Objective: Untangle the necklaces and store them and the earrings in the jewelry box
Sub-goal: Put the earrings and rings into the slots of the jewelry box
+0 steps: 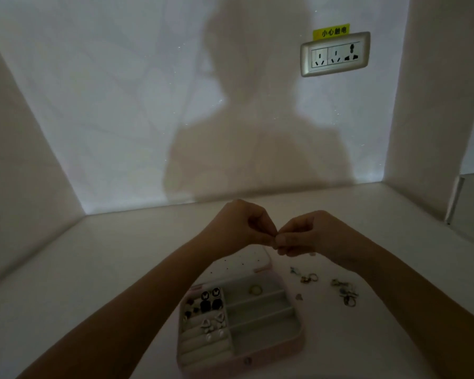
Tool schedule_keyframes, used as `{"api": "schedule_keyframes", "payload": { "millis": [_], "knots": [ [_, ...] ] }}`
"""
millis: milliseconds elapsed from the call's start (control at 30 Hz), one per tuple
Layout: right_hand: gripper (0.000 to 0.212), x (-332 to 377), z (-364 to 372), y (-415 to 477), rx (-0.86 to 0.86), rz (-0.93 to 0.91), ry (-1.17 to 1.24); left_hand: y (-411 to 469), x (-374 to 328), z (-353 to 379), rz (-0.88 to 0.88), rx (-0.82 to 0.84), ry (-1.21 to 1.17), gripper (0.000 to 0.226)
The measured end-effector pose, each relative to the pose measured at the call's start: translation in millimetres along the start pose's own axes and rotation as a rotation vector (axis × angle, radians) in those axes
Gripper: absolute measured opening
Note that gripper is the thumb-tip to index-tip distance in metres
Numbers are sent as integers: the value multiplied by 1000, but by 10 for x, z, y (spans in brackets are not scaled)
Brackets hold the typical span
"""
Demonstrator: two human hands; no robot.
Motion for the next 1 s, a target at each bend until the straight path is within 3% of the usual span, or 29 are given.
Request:
{"api": "schedule_keyframes", "payload": {
  "millis": [167, 667, 833, 1000],
  "knots": [
    [29, 80, 185, -19, 46, -1, 132, -181, -19, -155, -33, -15, -35, 8],
    [15, 332, 648, -44, 140, -151, 137, -917, -112, -429, -127, -115, -182, 19],
    [16, 374, 836, -16, 133, -235, -20, -1185, 15, -448, -224, -190, -187, 21],
    [8, 247, 897, 54, -33, -362, -436, -1442, 162, -498, -364, -176, -122, 20]
  ]
}}
Point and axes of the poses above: each hand's wrist, its own y-axis towards the middle knuckle, its own z-axis out of the palm, x = y × z, the point moved 5 cm from there along y, towards the middle knuckle, and after that the axes turned 5 degrees about z, right-handed, at the moved point
